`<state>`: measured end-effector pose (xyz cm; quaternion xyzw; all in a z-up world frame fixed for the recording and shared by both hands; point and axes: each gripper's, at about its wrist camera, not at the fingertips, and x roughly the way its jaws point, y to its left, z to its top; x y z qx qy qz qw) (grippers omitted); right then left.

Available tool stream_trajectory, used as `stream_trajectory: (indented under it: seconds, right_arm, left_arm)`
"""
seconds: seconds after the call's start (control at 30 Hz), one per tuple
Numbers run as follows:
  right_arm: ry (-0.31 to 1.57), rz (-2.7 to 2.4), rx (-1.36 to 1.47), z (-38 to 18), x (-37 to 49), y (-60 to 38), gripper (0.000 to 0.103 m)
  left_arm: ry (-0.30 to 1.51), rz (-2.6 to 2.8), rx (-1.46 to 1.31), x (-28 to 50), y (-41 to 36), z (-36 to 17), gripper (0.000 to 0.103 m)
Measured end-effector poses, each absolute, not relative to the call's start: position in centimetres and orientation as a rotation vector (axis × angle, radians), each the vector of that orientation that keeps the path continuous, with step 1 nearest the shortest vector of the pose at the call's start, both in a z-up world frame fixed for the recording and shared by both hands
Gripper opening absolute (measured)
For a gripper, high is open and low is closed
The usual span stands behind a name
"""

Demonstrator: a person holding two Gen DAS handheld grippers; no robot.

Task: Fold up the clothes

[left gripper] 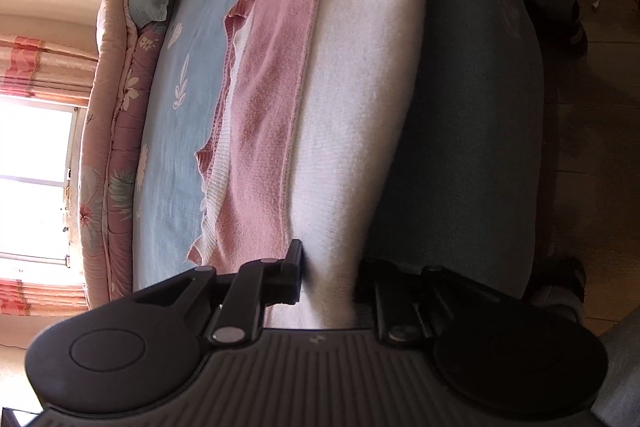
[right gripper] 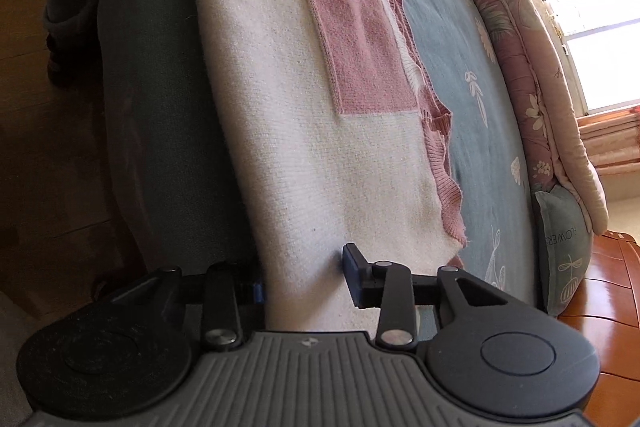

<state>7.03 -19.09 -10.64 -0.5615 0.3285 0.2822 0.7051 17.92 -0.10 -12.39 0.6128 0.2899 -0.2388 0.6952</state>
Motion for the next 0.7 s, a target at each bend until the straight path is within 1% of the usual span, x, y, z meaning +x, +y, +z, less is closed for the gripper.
stream_trajectory:
  seconds: [0.03, 0.07, 0.17, 0.27, 0.33, 0.4, 0.5, 0.6, 0.7]
  right_arm:
    - [0.745, 0.643, -1.241, -10.3, 6.5, -19.7, 0.05]
    - [0.765, 0.659, -1.23, -10.0, 5.8, -20.3, 0.053]
    - [0.809, 0.672, -1.161, -8.3, 5.2, -22.3, 0.054]
    - [0.825, 0.662, -1.008, -5.5, 6.2, -24.3, 0.054]
    - [0.815, 0.647, -0.889, -3.7, 7.3, -25.1, 0.054]
    - [0.798, 0.63, -0.768, -2.5, 8.9, -25.3, 0.054]
    - [0.827, 0.631, -0.604, -2.9, 10.8, -24.9, 0.053]
    - [0.901, 0.625, -0.541, -5.6, 11.5, -24.6, 0.052]
    - [0.96, 0.596, -0.506, -8.4, 11.5, -25.3, 0.051]
  left_arm:
    - [0.671, -0.559, 1.343, 17.8, 0.2, -11.7, 0.025]
    - [0.701, -0.589, 1.309, 17.7, 0.5, -10.9, 0.025]
    - [0.744, -0.656, 1.225, 17.5, 1.7, -8.4, 0.025]
    - [0.75, -0.634, 1.107, 19.3, 2.5, -5.8, 0.026]
    - [0.775, -0.602, 0.951, 21.4, 2.9, -4.7, 0.031]
    - [0.803, -0.572, 0.789, 23.4, 3.2, -3.9, 0.047]
    - [0.888, -0.577, 0.568, 25.9, 3.7, -4.7, 0.047]
    - [0.976, -0.575, 0.502, 25.8, 4.7, -7.5, 0.048]
    - [1.011, -0.543, 0.426, 25.3, 6.4, -9.4, 0.049]
